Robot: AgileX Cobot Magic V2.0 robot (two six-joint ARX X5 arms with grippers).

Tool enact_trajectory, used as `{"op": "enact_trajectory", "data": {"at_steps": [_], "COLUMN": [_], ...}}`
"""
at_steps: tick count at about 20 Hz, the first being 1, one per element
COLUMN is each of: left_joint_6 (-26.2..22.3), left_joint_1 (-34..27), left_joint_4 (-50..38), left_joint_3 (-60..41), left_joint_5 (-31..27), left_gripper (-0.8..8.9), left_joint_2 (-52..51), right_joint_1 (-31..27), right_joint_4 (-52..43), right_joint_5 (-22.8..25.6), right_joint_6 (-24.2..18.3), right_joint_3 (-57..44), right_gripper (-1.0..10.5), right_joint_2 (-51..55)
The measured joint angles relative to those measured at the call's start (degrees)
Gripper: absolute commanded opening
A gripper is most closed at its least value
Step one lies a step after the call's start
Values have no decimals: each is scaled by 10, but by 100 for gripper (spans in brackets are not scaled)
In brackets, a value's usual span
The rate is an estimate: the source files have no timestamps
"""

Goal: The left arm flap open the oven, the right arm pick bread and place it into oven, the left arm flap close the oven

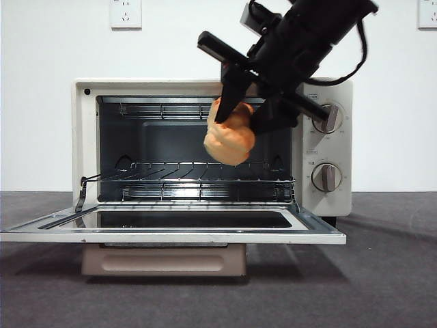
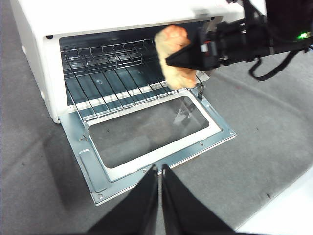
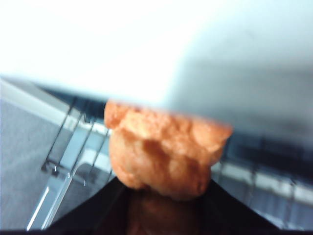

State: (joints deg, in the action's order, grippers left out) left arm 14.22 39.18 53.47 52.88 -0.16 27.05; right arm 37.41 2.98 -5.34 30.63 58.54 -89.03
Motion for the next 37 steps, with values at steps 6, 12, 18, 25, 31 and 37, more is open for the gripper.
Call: {"op": "enact_trajectory", "data": {"at_steps": [6,12,18,25,31,37], "left_joint_6": [1,1,-8,-14,-23,-15], "left_joint_1": [0,0,0,0,0,-1], "left_joint_4": [0,0,0,0,4,3], "left_joint_3": [0,0,0,0,0,0], "left_joint_5": [0,0,0,0,-15,52], "left_gripper": [19,19,19,19,16,14], "left_joint_2": [0,0,0,0,18,90], "right_joint_1": [0,0,0,5,55,86], "right_joint_4": [-23,-54,-54,-9,139,318], "right_joint_5": [55,69,66,61,52,45], "right_joint_6": [18,26,28,28,8,-71], "right_joint_3": [1,1,2,2,2,2], "right_gripper": [149,151,406,410,410,410], "right_joint_2": [-24,-42,-42,-26,110,280]}}
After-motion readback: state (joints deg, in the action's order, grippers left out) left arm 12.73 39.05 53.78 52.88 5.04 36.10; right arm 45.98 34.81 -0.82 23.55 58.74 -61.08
